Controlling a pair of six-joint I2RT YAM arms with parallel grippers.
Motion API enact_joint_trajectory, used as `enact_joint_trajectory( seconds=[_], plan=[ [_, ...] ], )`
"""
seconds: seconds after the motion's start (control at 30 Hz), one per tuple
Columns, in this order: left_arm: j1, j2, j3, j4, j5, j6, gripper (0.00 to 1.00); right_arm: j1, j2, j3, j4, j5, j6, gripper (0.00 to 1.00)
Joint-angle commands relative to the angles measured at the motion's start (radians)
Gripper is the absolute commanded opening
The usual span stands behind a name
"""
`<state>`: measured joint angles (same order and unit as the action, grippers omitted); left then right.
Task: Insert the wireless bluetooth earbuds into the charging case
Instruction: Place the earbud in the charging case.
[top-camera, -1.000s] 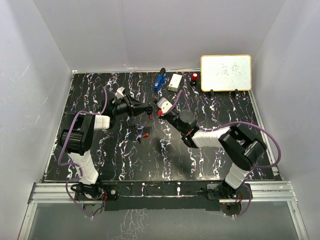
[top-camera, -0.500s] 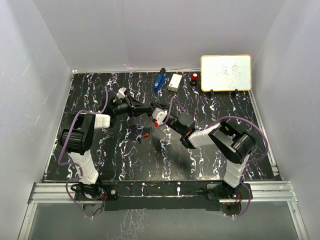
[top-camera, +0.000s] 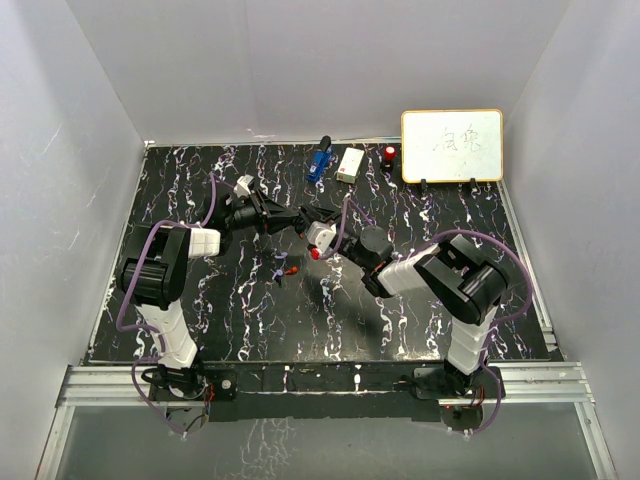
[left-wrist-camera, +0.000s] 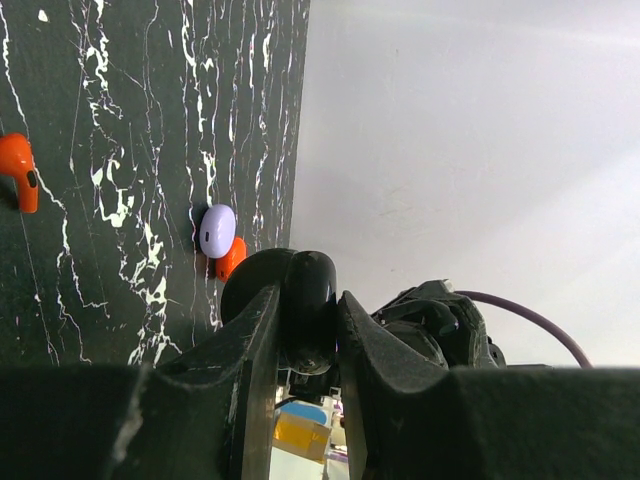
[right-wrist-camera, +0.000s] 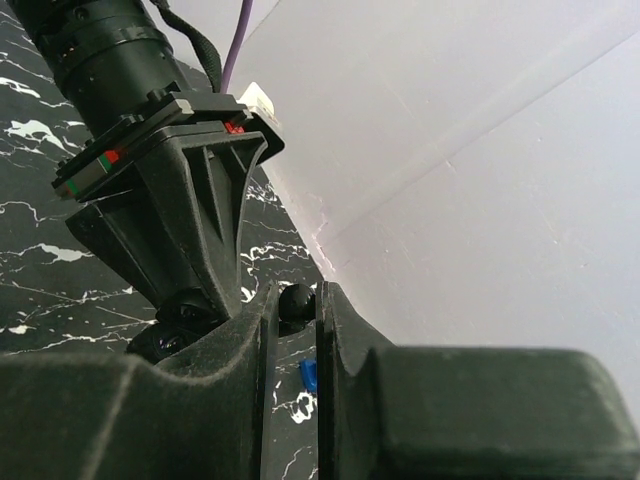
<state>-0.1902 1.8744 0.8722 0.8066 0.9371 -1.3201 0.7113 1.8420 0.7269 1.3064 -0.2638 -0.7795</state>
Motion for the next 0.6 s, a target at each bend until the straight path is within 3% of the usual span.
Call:
enact_joint_trajectory(
  seconds=[0.0, 0.57],
  plan=[
    [-0.006, -0.027, 0.024, -0.002, 0.038, -0.010, 0.00, -0.003, 0.021, 0.007, 0.089, -0.025, -0.029, 0.00],
    [-0.009, -0.035, 0.020, 0.007, 0.039, -0.019, 0.00, -0.005, 0.058, 0.012, 0.079, -0.032, -0.052, 0.00]
  ],
)
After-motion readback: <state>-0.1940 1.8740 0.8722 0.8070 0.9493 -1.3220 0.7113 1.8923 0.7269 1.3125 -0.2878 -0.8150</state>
